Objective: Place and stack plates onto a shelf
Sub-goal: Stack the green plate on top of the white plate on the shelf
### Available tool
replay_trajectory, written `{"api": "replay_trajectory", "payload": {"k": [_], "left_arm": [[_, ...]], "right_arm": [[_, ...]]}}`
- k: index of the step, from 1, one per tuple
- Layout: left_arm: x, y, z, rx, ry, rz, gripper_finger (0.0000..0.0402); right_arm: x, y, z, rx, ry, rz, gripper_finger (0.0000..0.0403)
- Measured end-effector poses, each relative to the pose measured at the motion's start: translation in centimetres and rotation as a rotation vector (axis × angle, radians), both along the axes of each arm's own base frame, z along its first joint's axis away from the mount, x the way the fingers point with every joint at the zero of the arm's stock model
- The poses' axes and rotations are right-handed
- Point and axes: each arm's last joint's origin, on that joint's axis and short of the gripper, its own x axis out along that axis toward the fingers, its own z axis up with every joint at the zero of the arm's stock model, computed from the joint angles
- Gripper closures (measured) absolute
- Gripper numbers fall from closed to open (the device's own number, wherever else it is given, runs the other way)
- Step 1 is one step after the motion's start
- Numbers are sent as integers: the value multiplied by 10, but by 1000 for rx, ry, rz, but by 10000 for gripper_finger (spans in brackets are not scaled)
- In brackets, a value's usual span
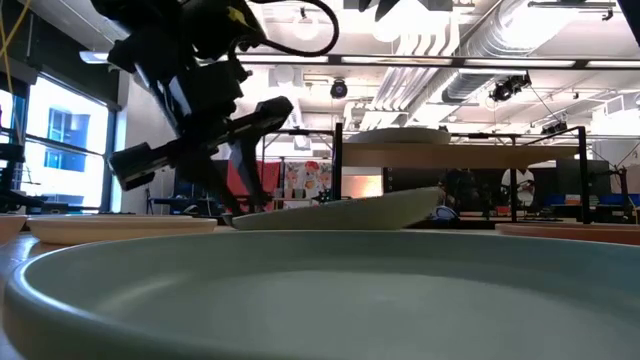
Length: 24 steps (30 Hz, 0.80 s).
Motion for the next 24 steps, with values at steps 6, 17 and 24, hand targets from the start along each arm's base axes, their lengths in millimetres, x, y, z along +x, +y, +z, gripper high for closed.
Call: {"api": "replay_trajectory", "payload": {"k": [6,17,24], "left_arm": [[1,-1,1,12,-12,12,309],[-3,1,19,46,-78,52,310],[-15,0,25,-20,-9,-8,310]], "right_arm": [[0,0,0,-13,5,11,302],[0,-1,0,-28,6,3,302],[0,-1,0,-27,8,4,302]]}}
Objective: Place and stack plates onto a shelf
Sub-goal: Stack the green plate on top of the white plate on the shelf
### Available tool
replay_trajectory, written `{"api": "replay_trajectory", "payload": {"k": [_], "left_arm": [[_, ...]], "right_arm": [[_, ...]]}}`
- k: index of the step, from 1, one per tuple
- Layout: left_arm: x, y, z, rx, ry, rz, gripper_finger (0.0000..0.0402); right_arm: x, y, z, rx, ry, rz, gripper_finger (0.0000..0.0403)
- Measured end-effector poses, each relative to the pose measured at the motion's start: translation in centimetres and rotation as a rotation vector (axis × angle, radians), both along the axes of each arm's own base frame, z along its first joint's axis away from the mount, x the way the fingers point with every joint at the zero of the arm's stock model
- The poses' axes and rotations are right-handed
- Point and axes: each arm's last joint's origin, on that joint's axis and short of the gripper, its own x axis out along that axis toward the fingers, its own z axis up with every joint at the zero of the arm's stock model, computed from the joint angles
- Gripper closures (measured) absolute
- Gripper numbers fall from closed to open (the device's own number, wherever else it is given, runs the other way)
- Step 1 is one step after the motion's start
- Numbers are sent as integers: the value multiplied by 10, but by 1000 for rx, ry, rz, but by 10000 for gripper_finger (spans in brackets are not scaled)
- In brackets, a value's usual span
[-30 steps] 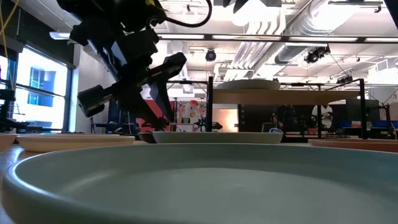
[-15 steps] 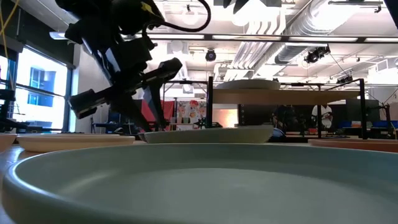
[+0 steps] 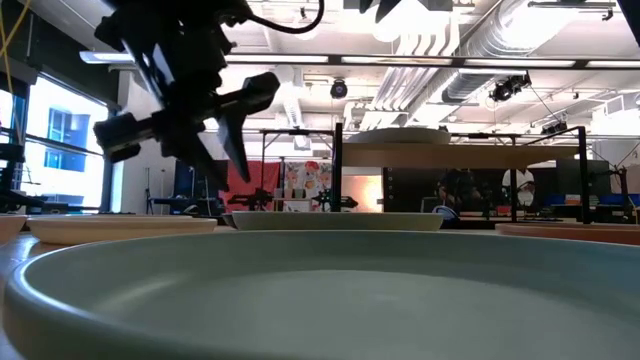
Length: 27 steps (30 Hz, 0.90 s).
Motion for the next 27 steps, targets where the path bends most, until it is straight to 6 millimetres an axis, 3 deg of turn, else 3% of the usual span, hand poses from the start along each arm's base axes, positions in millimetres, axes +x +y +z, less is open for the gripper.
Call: {"api": "replay_trajectory", "payload": {"k": [16,27], "left_arm": [[5,-3,-10,-67,17,-38,310],[13,-4,-28,-64,44,-37,310]], "right_arm": [[0,0,0,-6,-1,-3,302],[0,0,0,-6,-2,-3,302]]}}
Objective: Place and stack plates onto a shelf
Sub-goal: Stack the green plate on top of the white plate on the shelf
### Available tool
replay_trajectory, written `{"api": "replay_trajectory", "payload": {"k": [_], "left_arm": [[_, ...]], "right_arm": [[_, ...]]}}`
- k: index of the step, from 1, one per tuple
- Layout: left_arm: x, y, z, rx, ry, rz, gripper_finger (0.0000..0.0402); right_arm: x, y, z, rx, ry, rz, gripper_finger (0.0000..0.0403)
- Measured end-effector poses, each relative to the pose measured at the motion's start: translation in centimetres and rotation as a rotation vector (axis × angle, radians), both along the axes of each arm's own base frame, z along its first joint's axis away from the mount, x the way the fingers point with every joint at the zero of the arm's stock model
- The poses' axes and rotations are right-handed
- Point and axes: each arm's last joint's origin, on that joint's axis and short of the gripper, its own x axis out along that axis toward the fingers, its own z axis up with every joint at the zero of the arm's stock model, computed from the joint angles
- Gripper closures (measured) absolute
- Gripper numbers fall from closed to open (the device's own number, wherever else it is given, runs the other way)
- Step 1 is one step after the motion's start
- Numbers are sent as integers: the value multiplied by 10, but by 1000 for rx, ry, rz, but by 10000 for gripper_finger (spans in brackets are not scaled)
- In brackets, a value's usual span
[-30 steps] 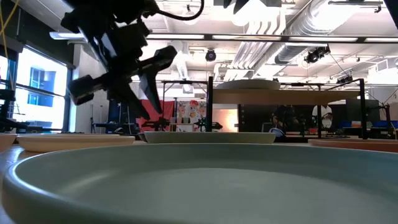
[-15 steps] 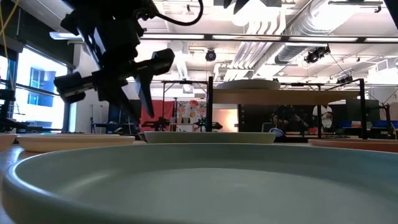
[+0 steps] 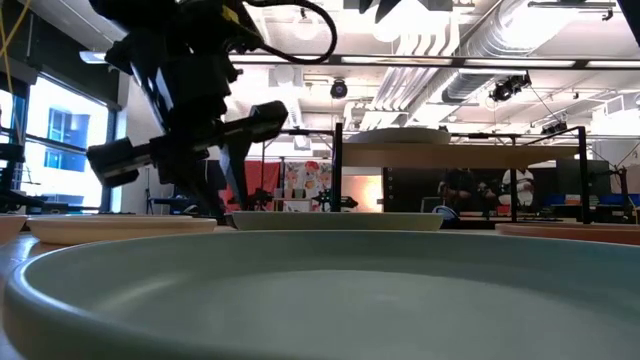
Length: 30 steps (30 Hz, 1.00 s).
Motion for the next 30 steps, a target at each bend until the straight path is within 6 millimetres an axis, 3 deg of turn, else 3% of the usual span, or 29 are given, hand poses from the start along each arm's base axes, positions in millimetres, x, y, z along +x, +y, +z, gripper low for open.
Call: {"api": "replay_trajectory", "payload": {"k": [8,15,21,30], "left_arm": [[3,0,-10,7,18,3,321],[3,-2,-12,1,28,-7,388],[-1,-6,-3,31,11,13,398],[-21,-11,26,163,-8,53,400]], "right_arm": [[0,0,0,0,0,0,302],[0,0,0,15,0,-11,302],[-1,0,0,28,-6,-38,302],[-1,0,-1,46,-12,-76,302]]}}
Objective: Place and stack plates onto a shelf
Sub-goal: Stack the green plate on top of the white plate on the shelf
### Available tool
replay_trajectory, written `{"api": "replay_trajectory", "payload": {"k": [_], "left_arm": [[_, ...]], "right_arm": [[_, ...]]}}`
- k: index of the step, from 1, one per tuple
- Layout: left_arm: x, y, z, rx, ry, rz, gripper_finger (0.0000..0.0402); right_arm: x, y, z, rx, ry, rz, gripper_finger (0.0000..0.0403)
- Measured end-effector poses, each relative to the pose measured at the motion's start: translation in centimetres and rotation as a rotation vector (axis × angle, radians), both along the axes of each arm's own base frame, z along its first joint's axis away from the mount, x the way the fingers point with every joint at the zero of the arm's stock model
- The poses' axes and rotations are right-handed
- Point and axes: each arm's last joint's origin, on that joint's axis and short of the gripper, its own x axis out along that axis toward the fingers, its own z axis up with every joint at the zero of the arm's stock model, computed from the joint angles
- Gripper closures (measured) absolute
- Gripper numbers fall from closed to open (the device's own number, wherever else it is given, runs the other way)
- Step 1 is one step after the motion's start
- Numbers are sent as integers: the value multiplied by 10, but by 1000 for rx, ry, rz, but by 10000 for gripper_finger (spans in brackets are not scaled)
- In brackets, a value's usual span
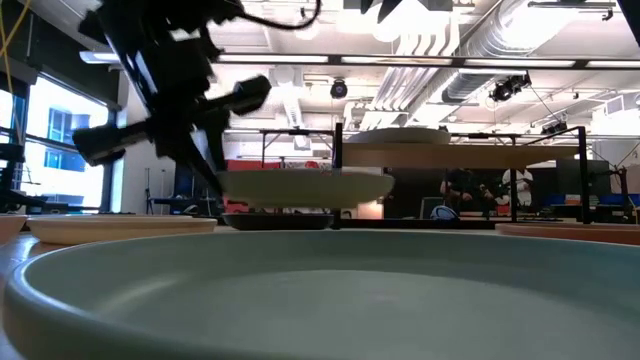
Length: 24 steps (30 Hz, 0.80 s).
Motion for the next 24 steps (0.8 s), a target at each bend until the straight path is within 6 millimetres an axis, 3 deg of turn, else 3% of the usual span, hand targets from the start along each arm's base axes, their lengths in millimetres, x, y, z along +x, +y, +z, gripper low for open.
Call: {"api": "replay_trajectory", "payload": {"k": [14,24], "left_arm": [[-23,3,54,212,-206,-1,400],[-26,7,70,339,-291,10,401]], "right_arm": [[15,1,-16,48,48,25,302],[32,0,-34,40,101,20,302]]}}
